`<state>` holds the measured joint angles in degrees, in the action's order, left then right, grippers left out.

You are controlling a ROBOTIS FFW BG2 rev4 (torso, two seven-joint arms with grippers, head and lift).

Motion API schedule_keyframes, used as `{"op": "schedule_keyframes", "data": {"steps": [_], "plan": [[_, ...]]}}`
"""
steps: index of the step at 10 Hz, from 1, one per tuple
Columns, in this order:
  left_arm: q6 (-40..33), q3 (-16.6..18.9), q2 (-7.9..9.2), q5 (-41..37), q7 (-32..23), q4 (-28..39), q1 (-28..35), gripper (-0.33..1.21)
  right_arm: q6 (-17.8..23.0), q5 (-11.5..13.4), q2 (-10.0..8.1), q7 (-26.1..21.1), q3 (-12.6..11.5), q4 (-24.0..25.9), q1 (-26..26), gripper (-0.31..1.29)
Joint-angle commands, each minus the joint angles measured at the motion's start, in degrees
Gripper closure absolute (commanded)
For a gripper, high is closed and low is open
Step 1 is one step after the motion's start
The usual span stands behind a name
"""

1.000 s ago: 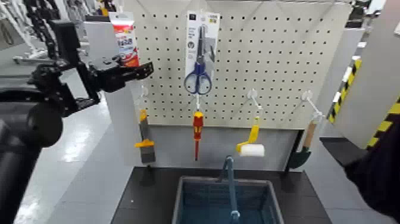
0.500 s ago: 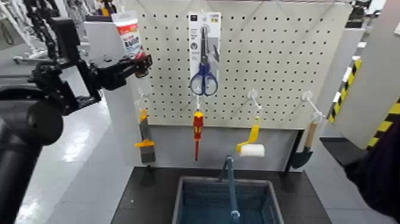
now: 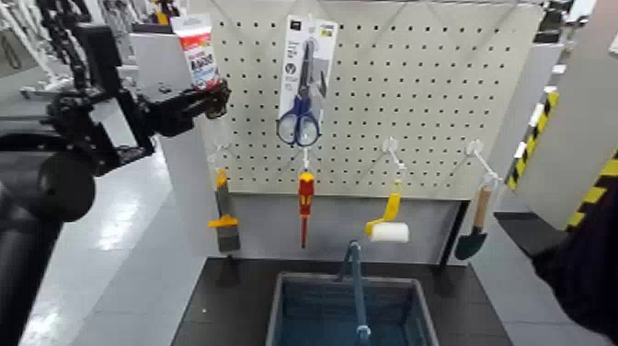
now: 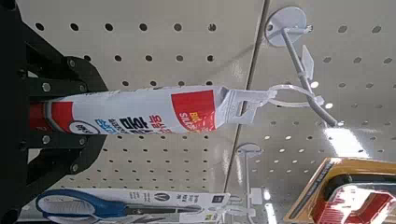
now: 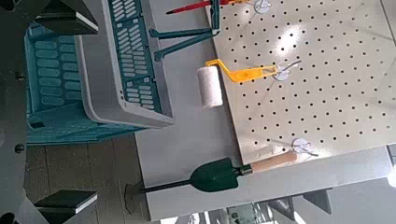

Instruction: Put the red glue tube into the crate.

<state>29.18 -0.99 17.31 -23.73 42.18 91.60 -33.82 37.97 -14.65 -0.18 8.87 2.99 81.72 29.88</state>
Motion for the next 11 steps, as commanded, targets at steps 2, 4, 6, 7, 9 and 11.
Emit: {"op": "schedule_keyframes", "data": {"steps": [2, 4, 6, 7, 9, 11], "plan": [[1.05, 0.02, -0.17, -0.97, -0.88, 4.37, 0.69, 1.18, 0.00, -0.02, 7.21, 0.00, 0.09, -0.07, 0.00, 0.06], [3.43, -1.29, -1.14, -3.17, -2.37, 10.35, 0.95, 1.18, -0.09, 0.06, 7.29, 0.00, 0.09, -0.07, 0.00, 0.06], [5.45, -2.35, -2.37, -6.16, -4.57, 14.66, 1.57, 1.18, -0.18, 0.06, 7.29, 0.00, 0.09, 0.02, 0.00, 0.06], [6.24, -3.67, -2.63, -6.86, -5.53, 15.62, 1.83, 1.18, -0.18, 0.06, 7.21, 0.00, 0.18, 0.02, 0.00, 0.06], [6.15, -7.01, -3.60, -10.02, -8.70, 14.83, 3.68, 1.18, -0.18, 0.06, 7.21, 0.00, 0.35, 0.02, -0.08, 0.06], [6.24, -10.70, -3.69, -12.48, -9.93, 13.60, 4.29, 1.18, -0.18, -0.02, 7.29, 0.00, 0.35, -0.07, -0.08, 0.06]]}}
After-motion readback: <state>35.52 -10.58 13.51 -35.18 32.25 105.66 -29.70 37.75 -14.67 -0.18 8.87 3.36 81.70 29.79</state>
